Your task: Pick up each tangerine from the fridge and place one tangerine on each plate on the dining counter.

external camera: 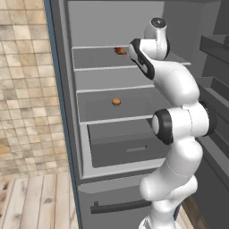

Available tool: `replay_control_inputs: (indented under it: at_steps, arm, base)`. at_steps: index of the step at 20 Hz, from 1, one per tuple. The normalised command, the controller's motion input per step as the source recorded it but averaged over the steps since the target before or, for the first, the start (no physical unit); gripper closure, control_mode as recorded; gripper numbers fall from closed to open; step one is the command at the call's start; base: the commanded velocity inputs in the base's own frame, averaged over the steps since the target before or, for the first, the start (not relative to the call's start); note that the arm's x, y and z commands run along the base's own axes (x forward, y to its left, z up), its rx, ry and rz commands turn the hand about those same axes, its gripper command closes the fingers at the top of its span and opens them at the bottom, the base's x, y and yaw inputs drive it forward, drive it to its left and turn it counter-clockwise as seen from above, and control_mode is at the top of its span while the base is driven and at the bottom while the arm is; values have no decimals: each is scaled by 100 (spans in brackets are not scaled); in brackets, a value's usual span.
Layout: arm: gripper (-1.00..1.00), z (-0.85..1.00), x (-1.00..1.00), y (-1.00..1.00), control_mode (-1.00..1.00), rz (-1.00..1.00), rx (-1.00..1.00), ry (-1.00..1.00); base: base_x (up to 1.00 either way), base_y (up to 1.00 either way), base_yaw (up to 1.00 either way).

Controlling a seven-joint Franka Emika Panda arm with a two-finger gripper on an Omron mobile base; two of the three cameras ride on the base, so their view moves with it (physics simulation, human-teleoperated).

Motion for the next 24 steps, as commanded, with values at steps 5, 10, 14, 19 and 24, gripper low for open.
replay_control_inputs:
  at_steps: [5, 10, 14, 19, 24]
  arm:
    - [100, -64, 7, 0, -100, 0, 0, 7]
    - [100, -17, -58, 11, -100, 0, 0, -5]
    - [100, -21, -100, 39, -100, -3, 0, -5]
    - [100, 0, -100, 41, -100, -5, 5, 0]
    - [100, -55, -100, 6, -100, -9, 1, -8]
  base:
    - [0, 0, 0]
    - [0, 0, 0]
    - [0, 0, 0]
    - [0, 0, 0]
    - [0, 0, 0]
